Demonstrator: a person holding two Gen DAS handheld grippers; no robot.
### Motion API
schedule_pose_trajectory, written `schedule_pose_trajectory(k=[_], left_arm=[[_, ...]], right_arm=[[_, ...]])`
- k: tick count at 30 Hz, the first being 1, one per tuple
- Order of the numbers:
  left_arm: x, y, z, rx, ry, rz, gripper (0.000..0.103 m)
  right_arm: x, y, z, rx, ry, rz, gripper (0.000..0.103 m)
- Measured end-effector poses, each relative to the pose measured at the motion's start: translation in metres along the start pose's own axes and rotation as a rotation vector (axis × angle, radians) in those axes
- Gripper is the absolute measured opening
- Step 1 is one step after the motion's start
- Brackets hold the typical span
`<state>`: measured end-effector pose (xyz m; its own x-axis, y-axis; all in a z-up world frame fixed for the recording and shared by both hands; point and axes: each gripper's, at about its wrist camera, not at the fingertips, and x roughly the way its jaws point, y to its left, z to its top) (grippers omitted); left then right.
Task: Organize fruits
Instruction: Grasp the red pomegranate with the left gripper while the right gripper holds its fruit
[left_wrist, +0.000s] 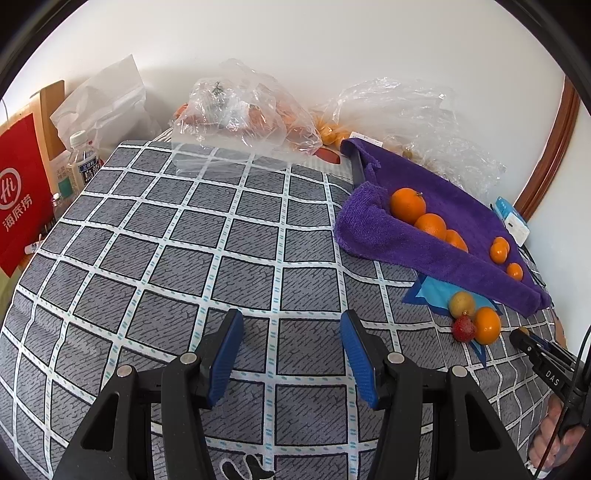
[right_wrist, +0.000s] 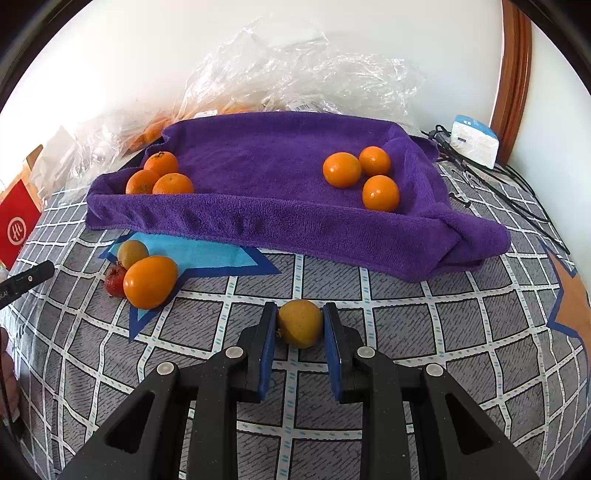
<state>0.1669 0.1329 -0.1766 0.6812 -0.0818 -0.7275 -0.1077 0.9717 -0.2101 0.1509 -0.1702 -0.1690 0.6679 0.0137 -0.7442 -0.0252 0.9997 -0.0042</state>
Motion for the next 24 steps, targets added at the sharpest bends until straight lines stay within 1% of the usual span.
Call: schedule_pose_trajectory(k=[4,7,8,9,10,14,16,20,24], left_arm=[[0.001,0.003,0.002,-0.012,-0.001,-0.005,0.052],[0.0,0.001,0.002,-0.006,0.007,0.023,0.052],[-0.002,-0.002,0.0,0.001,0.018,0.03,0.05],[-0.004,-0.006,-0.001,0.012,0.028,0.022,0.05],[-0.008,-0.013,-0.003,0.031,0.034,0.004,0.05],[-0.016,-0.045,-0.009,0.118,0.008,-0.031,0.052],[-0.012,-0.064,-0.012,0.149,0.024,-0.047,0.052],[-0.004,-0.093,-0.012,0.173,0.046,-0.1,0.052],[0.004,-0.117,-0.011,0.229,0.062,-0.118,0.052]], right_arm=[[-0.003,-0.003,-0.001,0.013,-0.02,0.022,0.024],[-0.007,-0.001,-0.002,0.002,-0.037,0.007,0.024],[-0.009,-0.001,-0.003,-0.002,-0.044,0.006,0.024],[-0.012,-0.001,-0.005,-0.009,-0.049,0.005,0.024],[-0.014,-0.001,-0.007,-0.016,-0.052,0.002,0.024],[-0.02,-0.009,-0.012,-0.025,-0.06,-0.014,0.025],[-0.021,-0.015,-0.014,-0.017,-0.055,-0.023,0.024],[-0.027,-0.024,-0.017,-0.021,-0.066,-0.04,0.025],[-0.028,-0.031,-0.02,-0.005,-0.062,-0.04,0.025]])
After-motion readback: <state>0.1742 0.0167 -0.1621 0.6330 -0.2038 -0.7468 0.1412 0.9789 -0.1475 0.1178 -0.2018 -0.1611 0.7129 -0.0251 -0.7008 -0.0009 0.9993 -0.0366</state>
